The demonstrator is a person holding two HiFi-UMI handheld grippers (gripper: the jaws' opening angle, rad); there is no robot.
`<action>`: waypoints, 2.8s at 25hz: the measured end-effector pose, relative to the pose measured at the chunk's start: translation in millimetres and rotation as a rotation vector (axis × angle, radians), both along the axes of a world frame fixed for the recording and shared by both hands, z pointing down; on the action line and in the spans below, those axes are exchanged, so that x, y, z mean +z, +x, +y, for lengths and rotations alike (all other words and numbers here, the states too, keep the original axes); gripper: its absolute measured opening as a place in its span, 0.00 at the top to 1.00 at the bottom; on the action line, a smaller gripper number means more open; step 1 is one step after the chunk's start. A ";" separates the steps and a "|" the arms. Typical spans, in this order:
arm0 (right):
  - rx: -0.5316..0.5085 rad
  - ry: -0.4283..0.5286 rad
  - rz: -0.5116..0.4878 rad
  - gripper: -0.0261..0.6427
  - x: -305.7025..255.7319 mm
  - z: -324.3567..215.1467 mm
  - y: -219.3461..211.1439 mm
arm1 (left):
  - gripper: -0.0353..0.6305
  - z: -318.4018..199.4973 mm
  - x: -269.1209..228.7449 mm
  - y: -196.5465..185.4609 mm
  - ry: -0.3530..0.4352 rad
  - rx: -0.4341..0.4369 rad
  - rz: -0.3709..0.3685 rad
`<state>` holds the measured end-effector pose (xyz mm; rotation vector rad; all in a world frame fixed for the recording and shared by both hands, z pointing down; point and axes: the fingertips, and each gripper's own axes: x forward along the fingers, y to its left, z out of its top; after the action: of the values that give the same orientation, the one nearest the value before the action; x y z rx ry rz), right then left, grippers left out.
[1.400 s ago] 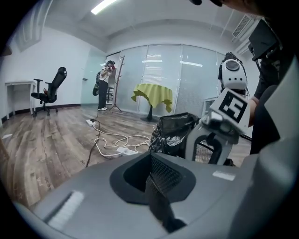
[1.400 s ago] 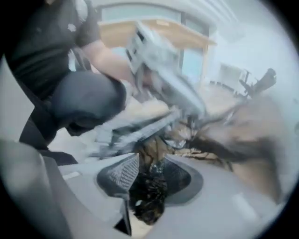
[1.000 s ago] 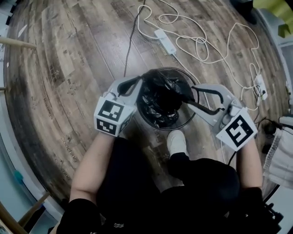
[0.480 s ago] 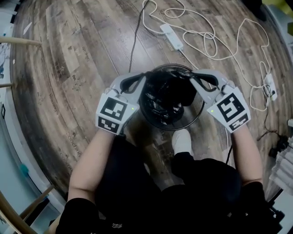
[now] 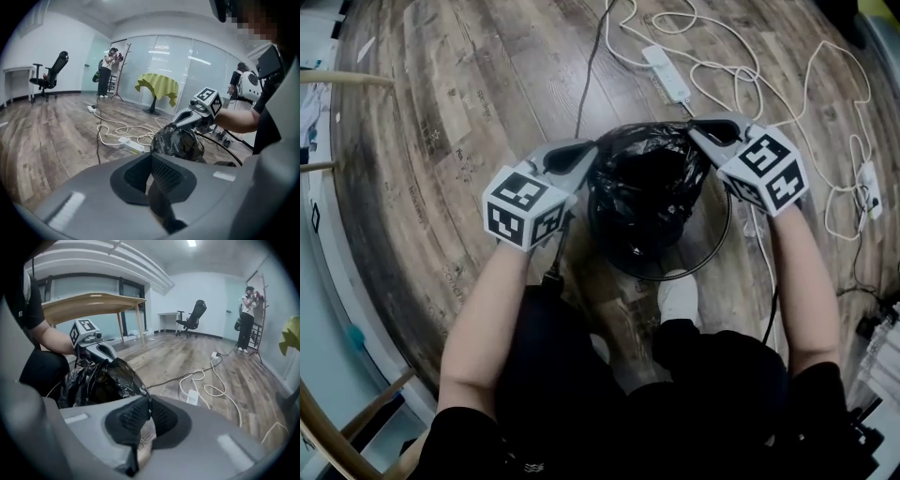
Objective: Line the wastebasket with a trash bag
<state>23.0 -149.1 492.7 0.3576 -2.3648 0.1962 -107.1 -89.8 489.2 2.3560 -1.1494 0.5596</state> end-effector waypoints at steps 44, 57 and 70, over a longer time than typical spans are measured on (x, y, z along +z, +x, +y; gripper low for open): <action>0.410 -0.143 -0.415 0.66 -66.1 6.0 133.6 | 0.67 27.0 -63.6 56.2 0.337 0.267 -0.094; 0.028 0.289 0.043 0.77 -45.5 84.3 41.5 | 0.73 26.6 -14.8 73.6 0.292 0.422 -0.368; 0.257 0.129 -0.097 0.96 -26.7 86.4 123.8 | 0.93 56.0 -28.4 13.1 0.258 0.320 -0.206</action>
<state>146.9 -62.6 466.0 0.7304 -2.4276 0.1842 -94.0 -33.8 460.9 2.7843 -0.9818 0.8224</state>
